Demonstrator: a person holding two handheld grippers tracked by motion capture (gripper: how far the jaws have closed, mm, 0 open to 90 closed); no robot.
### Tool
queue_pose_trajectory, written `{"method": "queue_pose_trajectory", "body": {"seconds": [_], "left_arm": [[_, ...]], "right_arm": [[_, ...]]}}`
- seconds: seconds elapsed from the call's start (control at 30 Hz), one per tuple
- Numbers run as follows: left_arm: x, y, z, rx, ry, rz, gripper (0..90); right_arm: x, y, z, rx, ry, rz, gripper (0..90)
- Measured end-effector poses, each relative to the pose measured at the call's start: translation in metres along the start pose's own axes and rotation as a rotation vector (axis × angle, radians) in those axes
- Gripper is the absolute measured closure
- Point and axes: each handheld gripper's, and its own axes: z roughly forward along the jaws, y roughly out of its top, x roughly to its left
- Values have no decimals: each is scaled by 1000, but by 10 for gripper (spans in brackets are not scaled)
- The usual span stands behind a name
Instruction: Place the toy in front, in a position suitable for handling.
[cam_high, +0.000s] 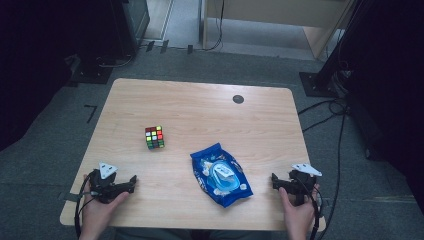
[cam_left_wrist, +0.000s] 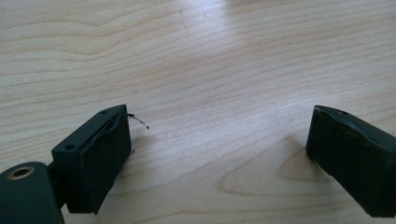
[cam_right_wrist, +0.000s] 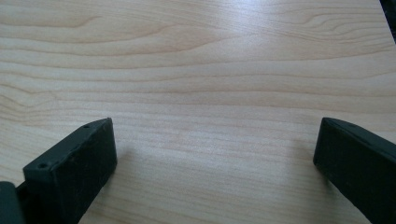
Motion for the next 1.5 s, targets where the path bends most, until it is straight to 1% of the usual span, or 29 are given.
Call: {"method": "queue_pose_trajectory", "body": {"seconds": [0.03,0.1,0.17,0.2,0.23,0.27,0.3,0.33,0.37,0.4,0.47,0.63,0.67,0.7,0.73,0.8,0.87,0.9,0.97,1.07,1.2,1.23,1.27,1.3,1.33,1.37,1.43,1.47,1.5], "left_arm": [[1,0,-1,6,3,-1,66],[2,-1,-2,10,10,-11,67],[3,0,-2,17,15,-14,67],[3,0,-3,17,15,-17,67],[3,0,-3,18,17,-16,73],[3,0,-3,17,18,-18,75],[3,0,-3,18,17,-19,75],[3,0,-3,17,17,-19,75],[3,0,-2,17,17,-18,75],[3,1,-2,16,17,-18,76],[3,0,-2,13,15,-12,81],[2,-1,-3,0,13,-6,125],[2,-1,-3,-1,11,-5,125],[2,-1,-3,-1,10,-5,125],[2,-1,-3,-1,8,-5,125],[2,-1,-3,-2,5,-3,124],[2,-1,-3,-3,5,-2,123],[2,-1,-3,-5,4,-1,123],[2,-1,-2,-6,2,0,123],[2,-1,-2,-7,-1,1,123],[2,-1,-2,-8,-1,1,122],[2,-1,-2,-10,-1,0,123],[2,-1,-2,-11,-1,0,123],[2,-1,-2,-11,-1,1,123],[2,-1,-2,-12,0,0,123],[2,-1,-2,-12,0,0,124],[1,-1,-2,-13,1,0,124],[2,-1,-2,-11,0,3,124],[1,-1,-2,-12,0,2,124]], "right_arm": [[0,0,0,-1,0,18,0],[0,0,-1,-4,-1,26,0],[2,0,-1,-10,-27,29,31],[5,-1,-2,-21,-38,50,72],[8,-2,-4,-34,-59,74,152],[10,-3,-7,-32,-92,78,220],[11,-3,-9,-32,-81,66,246],[14,-3,-10,-30,-54,52,242],[18,-2,-12,-30,-41,43,246],[22,-2,-14,-42,-29,26,255],[30,3,-21,-71,24,0,256],[56,18,-37,-149,145,-35,263],[61,22,-38,-156,162,-43,280],[66,26,-39,-168,181,-54,315],[71,29,-40,-180,206,-66,375],[81,35,-39,-187,243,-93,425],[89,41,-34,-178,281,-109,509],[93,44,-30,-162,309,-113,532],[102,48,-22,-133,336,-143,564],[112,52,-8,-87,343,-189,616],[116,53,12,-9,344,-172,642],[116,52,16,4,337,-175,651],[117,50,18,18,335,-164,654],[117,49,20,25,341,-161,662],[118,48,23,46,342,-157,681],[119,46,24,59,336,-163,697],[121,45,26,65,334,-163,746],[122,45,26,66,322,-169,770],[121,46,26,67,327,-165,819]]}}
